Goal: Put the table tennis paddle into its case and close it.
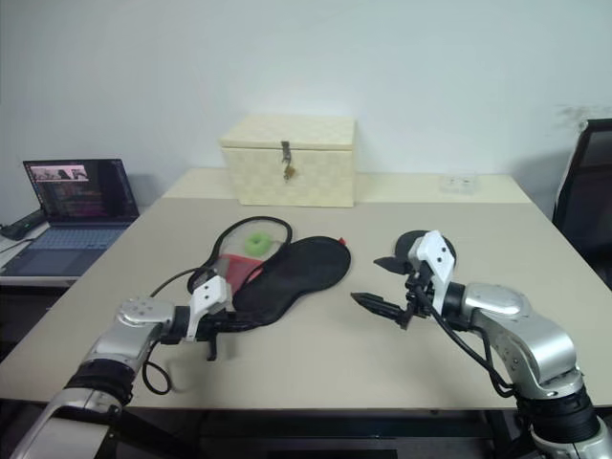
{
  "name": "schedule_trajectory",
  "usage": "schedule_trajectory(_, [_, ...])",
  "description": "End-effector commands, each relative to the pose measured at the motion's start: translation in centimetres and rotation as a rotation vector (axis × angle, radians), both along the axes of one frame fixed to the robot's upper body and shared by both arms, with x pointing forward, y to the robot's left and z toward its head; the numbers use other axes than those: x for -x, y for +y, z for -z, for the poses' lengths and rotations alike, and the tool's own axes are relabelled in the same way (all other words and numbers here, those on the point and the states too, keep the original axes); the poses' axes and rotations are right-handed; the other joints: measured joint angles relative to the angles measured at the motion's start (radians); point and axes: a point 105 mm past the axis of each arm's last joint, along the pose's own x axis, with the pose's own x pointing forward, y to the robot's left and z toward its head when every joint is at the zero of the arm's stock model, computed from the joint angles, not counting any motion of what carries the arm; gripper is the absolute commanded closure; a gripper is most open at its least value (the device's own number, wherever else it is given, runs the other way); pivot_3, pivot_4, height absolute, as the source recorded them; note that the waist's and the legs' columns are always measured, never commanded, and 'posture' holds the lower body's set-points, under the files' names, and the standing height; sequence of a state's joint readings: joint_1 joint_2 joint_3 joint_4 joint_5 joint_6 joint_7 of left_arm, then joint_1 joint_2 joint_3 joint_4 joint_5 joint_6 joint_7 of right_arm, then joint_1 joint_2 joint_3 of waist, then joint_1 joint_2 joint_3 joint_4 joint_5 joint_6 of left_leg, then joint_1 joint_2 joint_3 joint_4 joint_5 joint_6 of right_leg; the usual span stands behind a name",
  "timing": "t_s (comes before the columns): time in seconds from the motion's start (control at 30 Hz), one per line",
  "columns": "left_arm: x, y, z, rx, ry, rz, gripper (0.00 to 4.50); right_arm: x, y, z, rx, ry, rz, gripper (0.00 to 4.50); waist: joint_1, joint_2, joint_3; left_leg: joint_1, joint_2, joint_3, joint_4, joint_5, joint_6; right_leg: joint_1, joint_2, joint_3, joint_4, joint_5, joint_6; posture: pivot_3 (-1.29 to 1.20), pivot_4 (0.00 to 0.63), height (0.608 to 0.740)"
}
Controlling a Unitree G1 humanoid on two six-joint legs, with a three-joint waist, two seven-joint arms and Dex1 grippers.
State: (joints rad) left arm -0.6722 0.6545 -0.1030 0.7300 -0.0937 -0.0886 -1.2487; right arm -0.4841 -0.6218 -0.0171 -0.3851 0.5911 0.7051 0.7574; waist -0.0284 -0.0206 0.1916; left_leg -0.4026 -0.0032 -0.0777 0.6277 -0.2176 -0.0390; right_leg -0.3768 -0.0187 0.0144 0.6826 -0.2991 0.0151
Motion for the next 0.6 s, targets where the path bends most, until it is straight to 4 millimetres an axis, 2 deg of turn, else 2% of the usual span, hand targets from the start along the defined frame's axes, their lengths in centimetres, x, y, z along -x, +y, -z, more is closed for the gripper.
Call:
schedule_trajectory(0.03, [-0.6, -4.0, -1.2, 0.043, -0.051, 0.069, 4.45, 0.2, -0.4, -1.4, -0.003, -0.052, 0.011, 0.00, 0.008, 0.000, 0.000, 0.000, 0.000, -0.001, 0.000, 0.000, 0.000, 0.001, 0.000, 0.000, 0.000, 0.000, 0.000, 0.00, 0.150, 0.740])
schedule_trajectory(0.23, [-0.5, -10.8, -1.4, 0.117, -0.043, 0.160, 4.45, 0.6, -0.7, -1.2, 0.015, -0.036, 0.011, 0.00, 0.011, 0.000, 0.000, -0.001, -0.002, -0.001, 0.002, 0.000, 0.000, 0.001, 0.000, 0.000, -0.002, 0.001, 0.002, 0.00, 0.150, 0.740])
schedule_trajectory(0.3, [-0.9, -12.5, -1.5, 0.132, -0.045, 0.162, 4.45, 0.7, -0.9, -1.1, 0.019, -0.031, 0.013, 0.00, 0.011, 0.000, 0.000, -0.002, -0.002, -0.001, 0.002, 0.000, 0.000, 0.001, 0.000, 0.000, -0.002, 0.001, 0.002, 0.00, 0.150, 0.740])
schedule_trajectory(0.47, [-1.6, -15.1, -1.7, 0.142, -0.058, 0.181, 4.45, 0.9, -1.2, -0.7, 0.025, -0.024, 0.014, 0.00, 0.003, 0.000, 0.000, -0.002, -0.003, 0.000, 0.002, 0.000, 0.000, 0.001, 0.000, -0.001, -0.001, 0.001, 0.002, 0.00, 0.150, 0.740])
schedule_trajectory(0.6, [-1.2, -15.8, -1.8, 0.133, -0.054, 0.237, 4.45, 1.0, -1.4, -0.3, 0.029, -0.015, 0.010, 0.00, -0.004, 0.000, 0.000, -0.002, -0.002, 0.001, 0.001, 0.000, 0.000, 0.000, 0.000, 0.000, -0.001, 0.001, 0.002, 0.00, 0.150, 0.740])
